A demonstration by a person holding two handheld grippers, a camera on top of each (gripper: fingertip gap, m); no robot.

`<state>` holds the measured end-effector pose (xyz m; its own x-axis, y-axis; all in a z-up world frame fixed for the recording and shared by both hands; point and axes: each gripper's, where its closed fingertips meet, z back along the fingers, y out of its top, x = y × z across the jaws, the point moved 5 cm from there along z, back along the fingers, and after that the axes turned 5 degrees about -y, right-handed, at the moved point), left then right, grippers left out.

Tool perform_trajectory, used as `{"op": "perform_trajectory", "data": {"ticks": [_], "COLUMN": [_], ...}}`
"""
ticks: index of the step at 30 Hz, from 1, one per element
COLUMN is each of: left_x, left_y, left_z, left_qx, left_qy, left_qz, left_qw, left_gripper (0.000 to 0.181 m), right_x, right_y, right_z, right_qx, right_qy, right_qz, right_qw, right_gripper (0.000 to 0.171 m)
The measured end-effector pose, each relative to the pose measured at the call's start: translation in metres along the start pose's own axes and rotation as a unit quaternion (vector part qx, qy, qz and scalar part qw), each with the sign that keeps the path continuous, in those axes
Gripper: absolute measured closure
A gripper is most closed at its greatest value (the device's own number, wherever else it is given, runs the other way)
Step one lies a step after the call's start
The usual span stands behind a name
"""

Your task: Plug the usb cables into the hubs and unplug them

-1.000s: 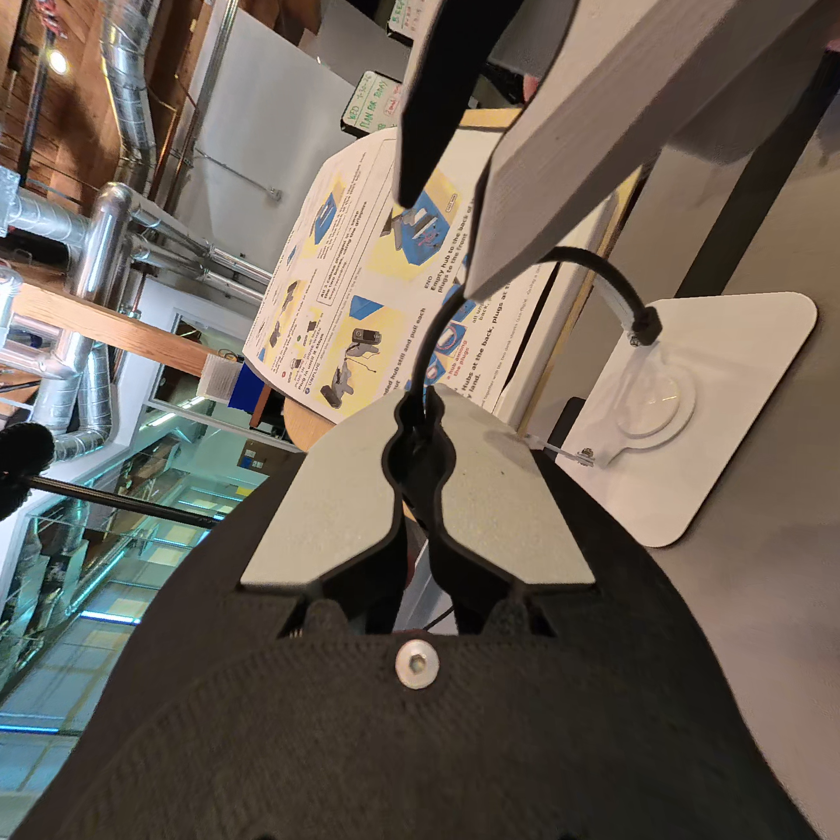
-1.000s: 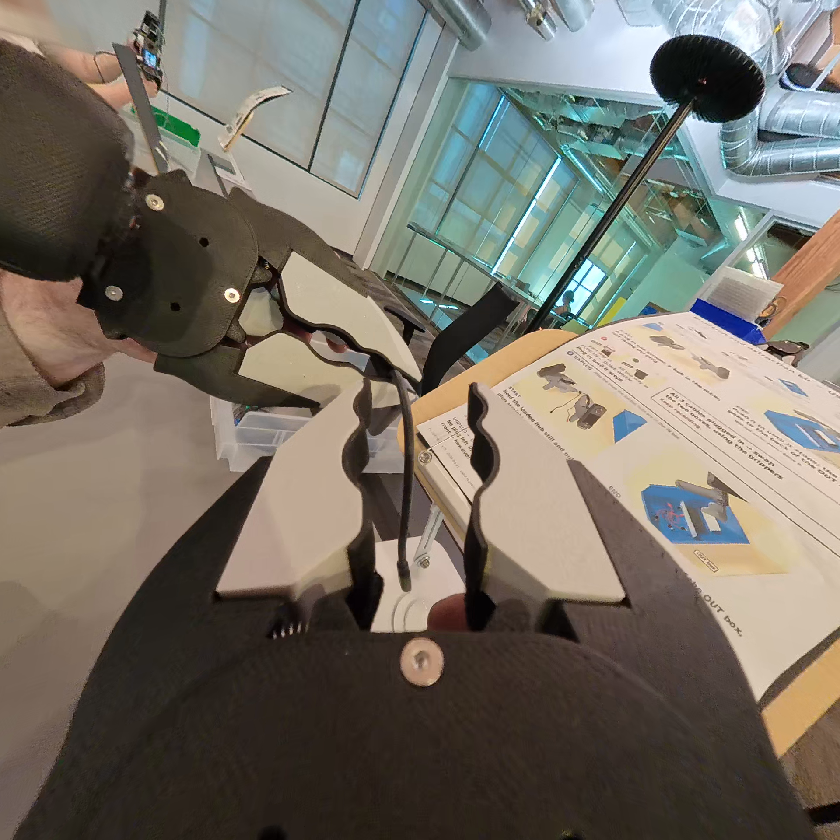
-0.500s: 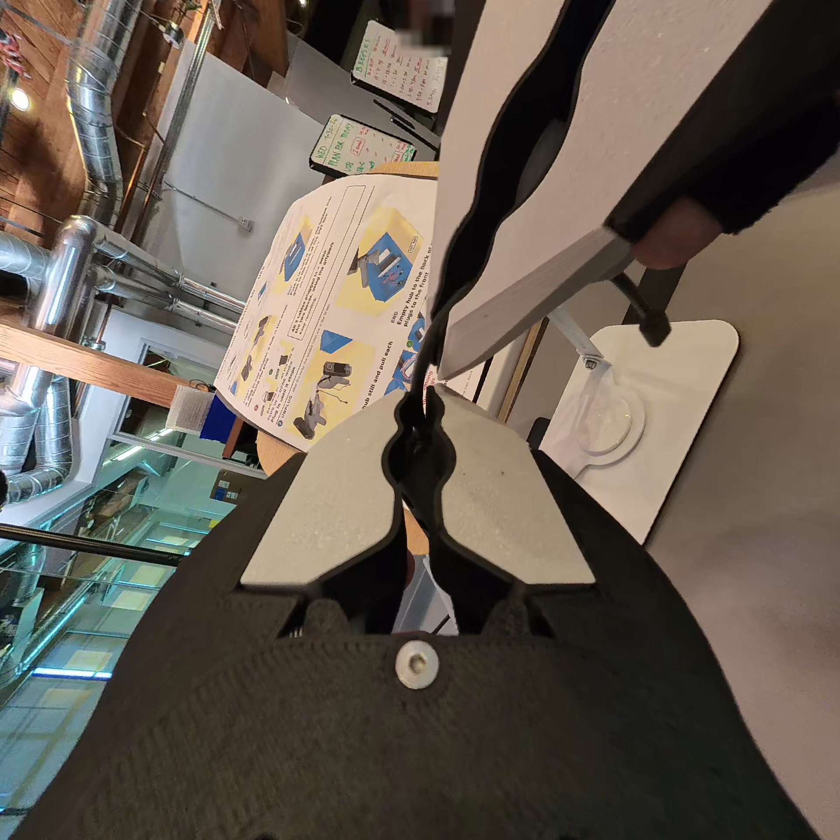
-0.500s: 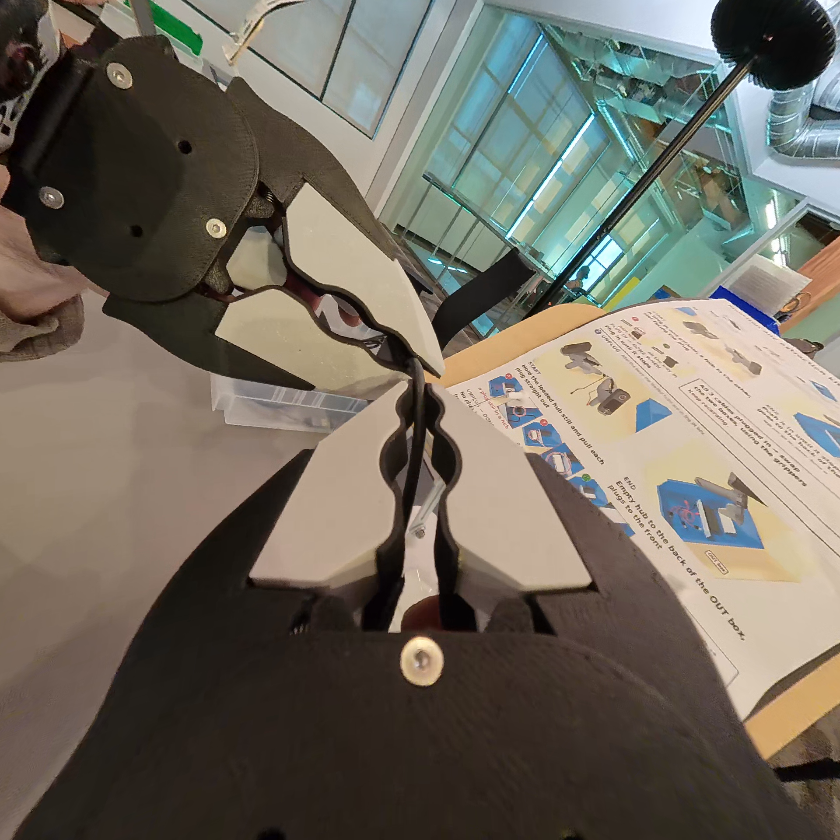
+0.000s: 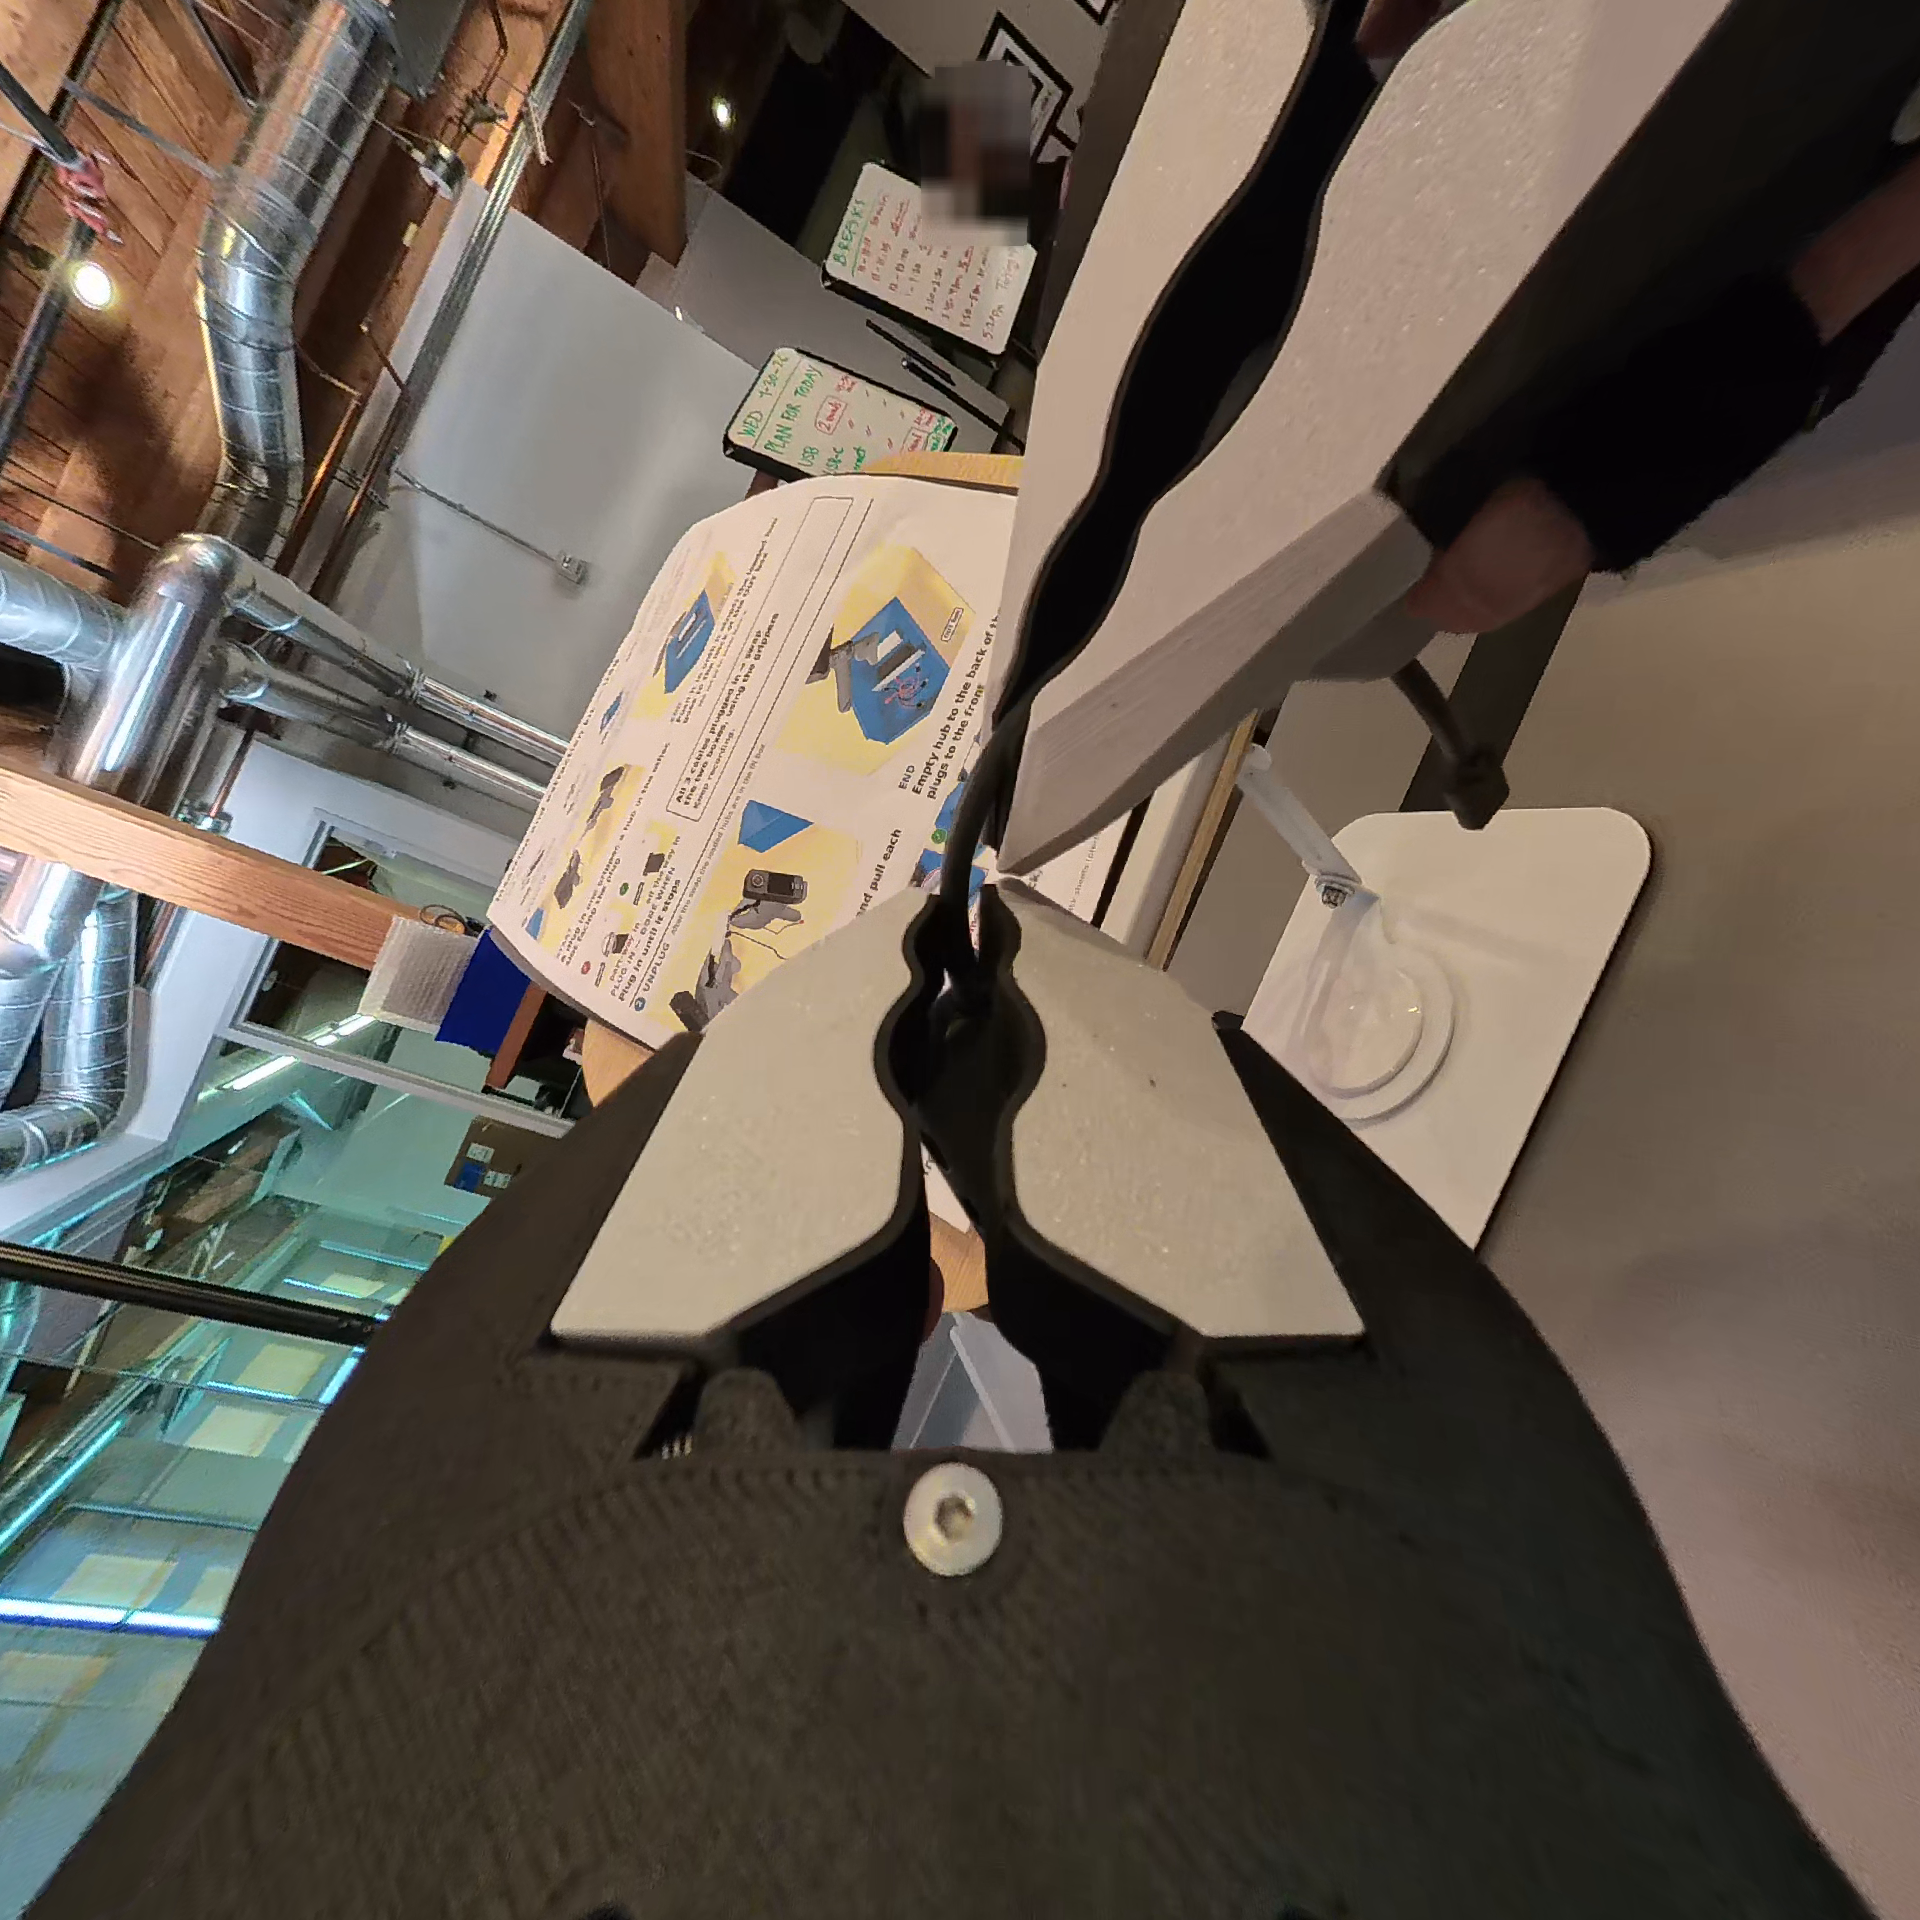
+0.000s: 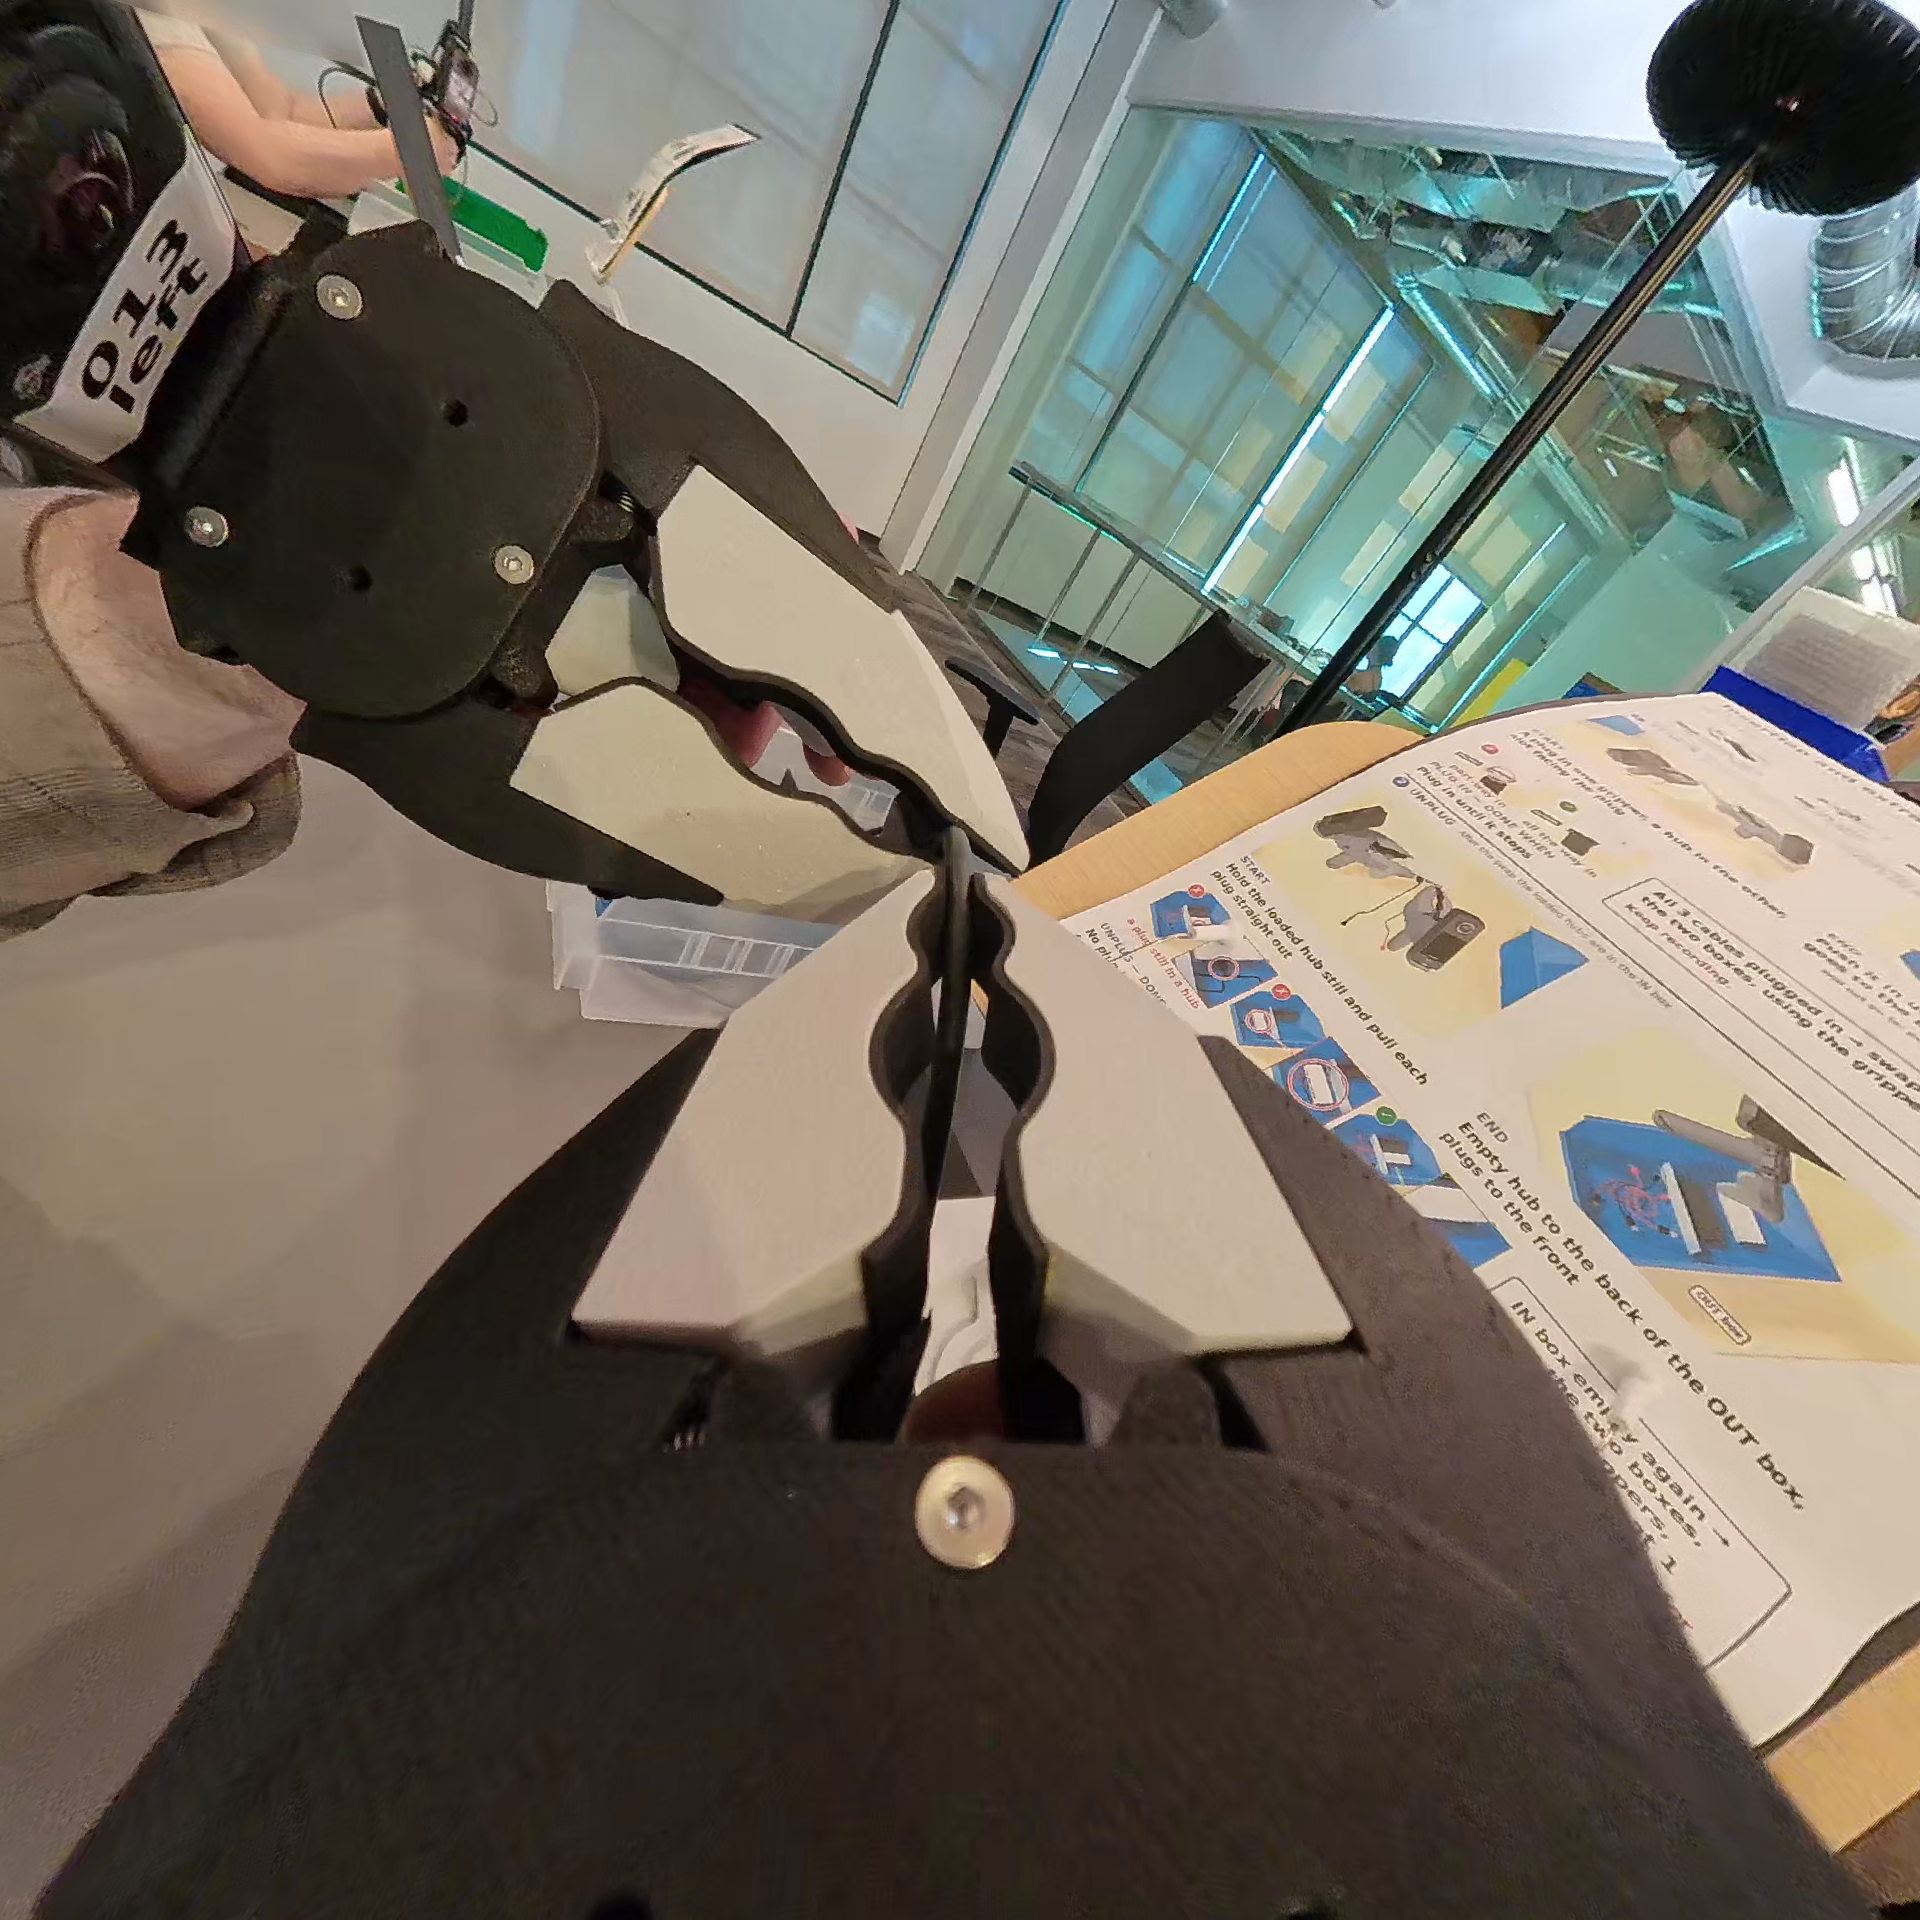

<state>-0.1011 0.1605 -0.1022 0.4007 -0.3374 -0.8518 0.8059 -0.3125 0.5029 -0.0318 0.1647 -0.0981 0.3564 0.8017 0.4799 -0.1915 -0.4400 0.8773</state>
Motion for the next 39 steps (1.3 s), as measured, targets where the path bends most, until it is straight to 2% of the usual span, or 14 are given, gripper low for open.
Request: {"op": "perform_trajectory", "data": {"ticks": [12, 19, 25, 27, 30, 36, 37, 38, 39], "left_x": [-0.004, -0.002, 0.021, 0.025, 0.026, 0.013, 0.011, 0.009, 0.007], "left_y": [-0.003, -0.026, -0.037, -0.035, -0.033, -0.027, -0.025, -0.024, -0.023], "left_z": [0.015, 0.021, 0.016, 0.013, 0.010, 0.010, 0.011, 0.011, 0.011], "left_qx": [0.057, 0.046, 0.035, 0.040, 0.046, 0.053, 0.056, 0.058, 0.060], "left_qy": [-0.063, -0.124, -0.199, -0.204, -0.195, -0.120, -0.111, -0.100, -0.088], "left_qz": [0.073, 0.104, 0.088, 0.081, 0.068, 0.030, 0.025, 0.022, 0.018], "left_qw": [0.994, 0.986, 0.975, 0.975, 0.977, 0.991, 0.992, 0.993, 0.994], "left_gripper": [0.156, 0.133, 0.142, 0.158, 0.166, 0.169, 0.169, 0.169, 0.169], "right_x": [0.002, -0.005, -0.011, -0.013, -0.015, -0.015, -0.015, -0.014, -0.015], "right_y": [-0.003, 0.003, 0.008, 0.009, 0.011, 0.017, 0.018, 0.020, 0.021], "right_z": [0.000, 0.007, 0.015, 0.017, 0.020, 0.025, 0.025, 0.027, 0.029], "right_qx": [0.006, 0.014, 0.018, 0.018, 0.021, 0.035, 0.038, 0.042, 0.045], "right_qy": [0.013, 0.045, 0.077, 0.082, 0.092, 0.101, 0.099, 0.102, 0.113], "right_qz": [-0.029, -0.013, 0.005, 0.011, 0.020, 0.000, -0.004, -0.012, -0.020], "right_qw": [0.999, 0.999, 0.997, 0.996, 0.995, 0.994, 0.994, 0.994, 0.992], "right_gripper": [0.171, 0.171, 0.171, 0.171, 0.171, 0.171, 0.160, 0.143, 0.134]}}
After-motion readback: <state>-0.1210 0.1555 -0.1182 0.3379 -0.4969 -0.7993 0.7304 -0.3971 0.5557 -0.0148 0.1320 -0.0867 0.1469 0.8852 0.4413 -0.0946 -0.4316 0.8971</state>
